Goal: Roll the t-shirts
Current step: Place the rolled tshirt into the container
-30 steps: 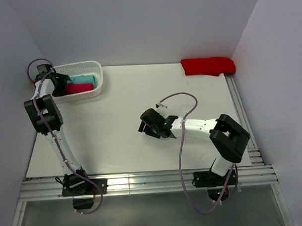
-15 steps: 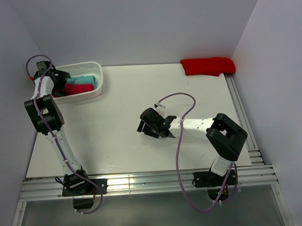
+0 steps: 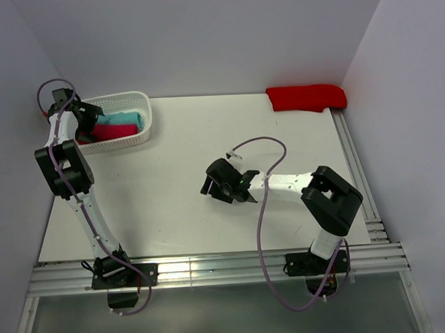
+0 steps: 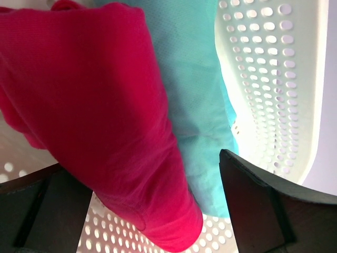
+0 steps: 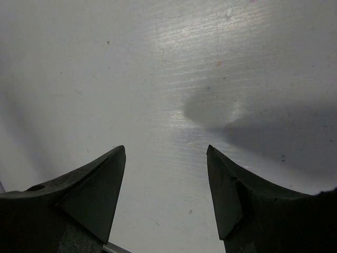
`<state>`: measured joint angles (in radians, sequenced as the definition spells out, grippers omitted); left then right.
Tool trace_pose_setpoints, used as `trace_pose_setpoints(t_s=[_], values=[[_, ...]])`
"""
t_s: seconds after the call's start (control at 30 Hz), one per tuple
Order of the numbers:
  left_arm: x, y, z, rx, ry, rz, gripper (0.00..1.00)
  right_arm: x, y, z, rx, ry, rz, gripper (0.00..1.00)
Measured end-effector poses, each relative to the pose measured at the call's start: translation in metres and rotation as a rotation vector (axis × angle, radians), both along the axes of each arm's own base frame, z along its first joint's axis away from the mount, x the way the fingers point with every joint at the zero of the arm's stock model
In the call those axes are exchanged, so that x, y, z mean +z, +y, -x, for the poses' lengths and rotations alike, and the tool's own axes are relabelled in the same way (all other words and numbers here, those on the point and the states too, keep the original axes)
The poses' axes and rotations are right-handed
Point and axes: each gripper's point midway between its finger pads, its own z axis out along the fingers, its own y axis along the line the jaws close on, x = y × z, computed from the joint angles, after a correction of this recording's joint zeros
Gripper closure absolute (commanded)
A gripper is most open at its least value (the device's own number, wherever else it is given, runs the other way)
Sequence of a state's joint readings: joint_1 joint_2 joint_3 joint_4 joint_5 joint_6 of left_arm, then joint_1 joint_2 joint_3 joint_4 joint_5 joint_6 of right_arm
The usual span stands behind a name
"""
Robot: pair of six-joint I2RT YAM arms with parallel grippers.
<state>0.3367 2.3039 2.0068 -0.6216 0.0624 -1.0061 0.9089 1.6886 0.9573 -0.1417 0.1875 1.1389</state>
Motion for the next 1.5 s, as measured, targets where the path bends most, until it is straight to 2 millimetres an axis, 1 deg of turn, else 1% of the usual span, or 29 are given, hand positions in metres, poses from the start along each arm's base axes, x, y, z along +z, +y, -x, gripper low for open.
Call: trace_pose_setpoints(t_s=[0.47,0.8,1.2,1.37,1.5], values=[[0.010,-0.002,0.004,-0.038,0.016,-0.022,0.01,-0.006,0.002,0.001,0.014,0.018,-0.003,0.30],[0.031,-0.006,0.006,-0.055,-0.008,-0.036,0.01,-0.011,0.003,0.001,0.020,0.031,-0.005,0.30],[0.035,-0.012,0.008,-0.091,-0.012,-0.024,0.01,-0.019,0.005,0.002,0.035,0.048,0.000,0.30],[0.036,-0.014,0.009,-0.103,-0.011,-0.020,0.01,-0.019,0.008,0.001,0.040,0.050,-0.010,0.30],[0.034,-0.017,0.015,-0.116,0.005,-0.012,0.01,-0.019,0.009,0.001,0.042,0.051,-0.013,0.30]])
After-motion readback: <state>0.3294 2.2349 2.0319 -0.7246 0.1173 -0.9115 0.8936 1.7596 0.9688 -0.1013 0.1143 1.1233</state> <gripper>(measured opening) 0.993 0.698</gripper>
